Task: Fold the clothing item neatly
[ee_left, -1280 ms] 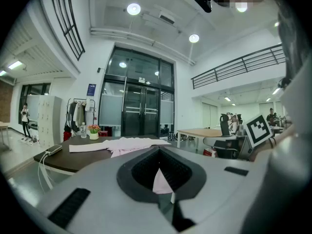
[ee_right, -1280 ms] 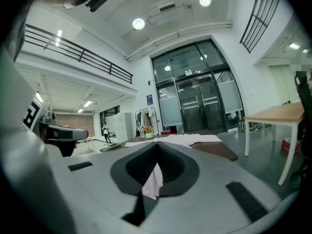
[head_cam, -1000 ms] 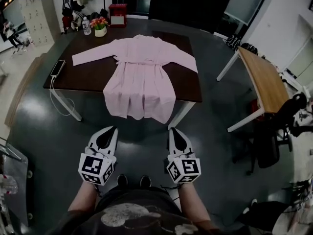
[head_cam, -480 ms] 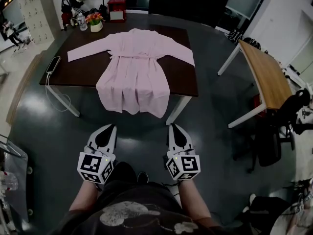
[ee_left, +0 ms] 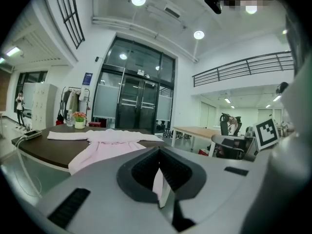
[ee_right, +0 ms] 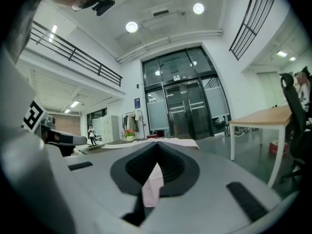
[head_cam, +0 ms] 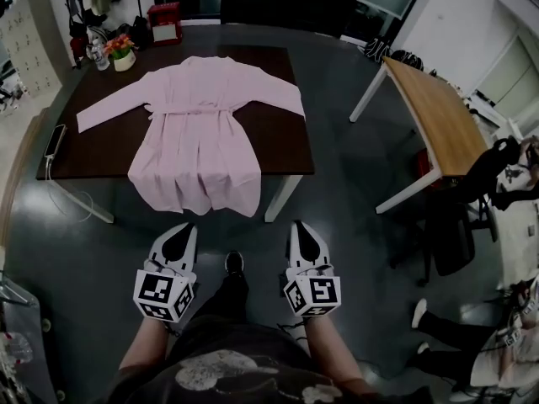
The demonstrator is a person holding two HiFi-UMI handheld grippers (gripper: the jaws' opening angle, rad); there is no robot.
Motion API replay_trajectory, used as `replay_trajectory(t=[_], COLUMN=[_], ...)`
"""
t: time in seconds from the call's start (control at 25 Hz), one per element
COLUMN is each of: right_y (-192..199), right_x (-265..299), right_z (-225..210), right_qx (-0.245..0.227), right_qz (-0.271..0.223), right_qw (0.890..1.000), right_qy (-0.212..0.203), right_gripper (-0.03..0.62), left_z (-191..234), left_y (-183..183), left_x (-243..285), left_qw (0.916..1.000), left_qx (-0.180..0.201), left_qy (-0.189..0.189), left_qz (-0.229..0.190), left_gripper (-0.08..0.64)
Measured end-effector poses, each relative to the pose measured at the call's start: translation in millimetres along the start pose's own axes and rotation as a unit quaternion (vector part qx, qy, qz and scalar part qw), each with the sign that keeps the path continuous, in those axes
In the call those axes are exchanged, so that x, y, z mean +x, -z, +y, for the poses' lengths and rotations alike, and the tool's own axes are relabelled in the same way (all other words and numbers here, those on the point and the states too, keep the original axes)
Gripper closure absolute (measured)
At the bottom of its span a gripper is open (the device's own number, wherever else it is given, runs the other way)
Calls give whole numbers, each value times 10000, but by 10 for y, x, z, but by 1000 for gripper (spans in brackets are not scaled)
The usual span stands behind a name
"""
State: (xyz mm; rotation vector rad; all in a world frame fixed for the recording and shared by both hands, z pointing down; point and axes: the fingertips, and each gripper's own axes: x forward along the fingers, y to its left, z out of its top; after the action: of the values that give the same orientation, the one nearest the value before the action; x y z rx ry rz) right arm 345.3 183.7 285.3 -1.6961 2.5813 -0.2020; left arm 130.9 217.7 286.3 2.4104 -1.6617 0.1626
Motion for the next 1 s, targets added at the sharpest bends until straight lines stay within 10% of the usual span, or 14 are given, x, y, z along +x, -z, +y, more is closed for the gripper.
replay_trajectory(t=[1.0], right_y=[142], right_x=[2132], right_z=[-2603], right_qx=[480], right_qz=[510], right_qw=[9898], right_qy=[1243], right_gripper=[601], left_z=[350], left_y=[-429], left_x=[3338], left_qw=[9968], left_qx=[392], left_qy=[364], left_qz=[588], left_gripper=[549])
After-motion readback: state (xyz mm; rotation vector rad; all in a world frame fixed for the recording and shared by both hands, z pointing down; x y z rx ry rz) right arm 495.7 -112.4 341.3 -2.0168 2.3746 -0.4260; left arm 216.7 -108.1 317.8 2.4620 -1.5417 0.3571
